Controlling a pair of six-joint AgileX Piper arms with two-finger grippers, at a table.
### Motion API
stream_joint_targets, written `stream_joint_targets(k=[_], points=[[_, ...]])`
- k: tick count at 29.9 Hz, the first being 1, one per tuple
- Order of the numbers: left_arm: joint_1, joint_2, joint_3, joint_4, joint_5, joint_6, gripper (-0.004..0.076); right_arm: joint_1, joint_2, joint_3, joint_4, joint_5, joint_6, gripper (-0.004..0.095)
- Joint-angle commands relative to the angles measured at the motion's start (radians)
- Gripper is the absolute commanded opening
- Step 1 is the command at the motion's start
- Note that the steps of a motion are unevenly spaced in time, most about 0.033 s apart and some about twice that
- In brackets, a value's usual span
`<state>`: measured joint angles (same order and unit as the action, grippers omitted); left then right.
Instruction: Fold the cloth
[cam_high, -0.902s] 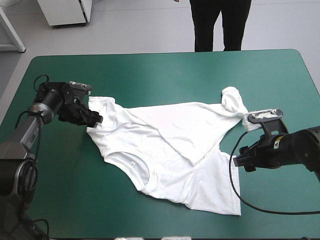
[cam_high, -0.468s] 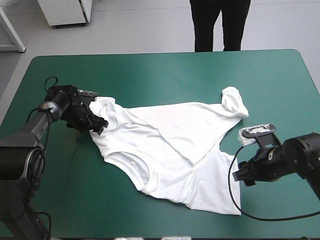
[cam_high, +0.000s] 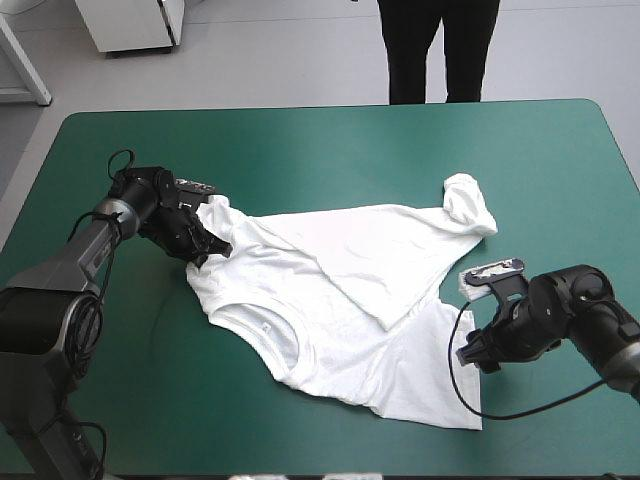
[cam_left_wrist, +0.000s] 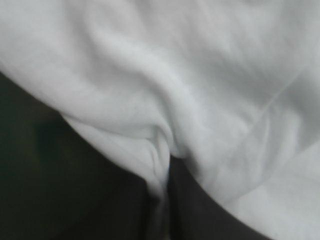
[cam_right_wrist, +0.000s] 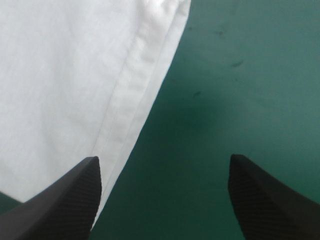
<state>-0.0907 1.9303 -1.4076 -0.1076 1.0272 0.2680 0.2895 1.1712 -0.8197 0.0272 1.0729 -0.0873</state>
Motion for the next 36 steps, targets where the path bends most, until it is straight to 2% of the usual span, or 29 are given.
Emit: stream_joint_targets(k=[1, 8, 17, 21, 26, 28, 31, 36], points=[[-0.019, 0.05, 0.014, -0.05, -0.054, -0.003, -0.001, 0.001, 0.057, -0.021, 0.008, -0.077, -0.025, 0.0662], [-0.019, 0.053, 0.014, -0.049, -0.044, -0.003, -0.001, 0.001, 0.18, -0.021, 0.113, -0.088, -0.08, 0.0656], [-0.019, 0.05, 0.014, -0.048, -0.039, -0.003, -0.001, 0.006, 0.257, -0.012, 0.097, -0.09, -0.078, 0.0556], [-0.019, 0.049, 0.014, -0.044, -0.039, -0.003, -0.001, 0.089, 0.298, 0.03, 0.032, -0.104, -0.037, 0.0522], [-0.019, 0.049, 0.014, -0.044, -0.039, -0.003, -0.001, 0.249, 0.367, 0.062, 0.037, -0.152, 0.022, 0.0508], [-0.019, 0.049, 0.014, -0.044, -0.039, -0.003, -0.001, 0.306, 0.387, 0.062, 0.035, -0.169, 0.041, 0.0457], [-0.019, 0.049, 0.014, -0.044, -0.039, -0.003, -0.001, 0.376, 0.42, 0.062, 0.046, -0.189, 0.045, 0.0328], [-0.019, 0.048, 0.014, -0.053, -0.039, -0.003, -0.001, 0.419, 0.448, 0.062, 0.06, -0.214, 0.062, 0.0042]])
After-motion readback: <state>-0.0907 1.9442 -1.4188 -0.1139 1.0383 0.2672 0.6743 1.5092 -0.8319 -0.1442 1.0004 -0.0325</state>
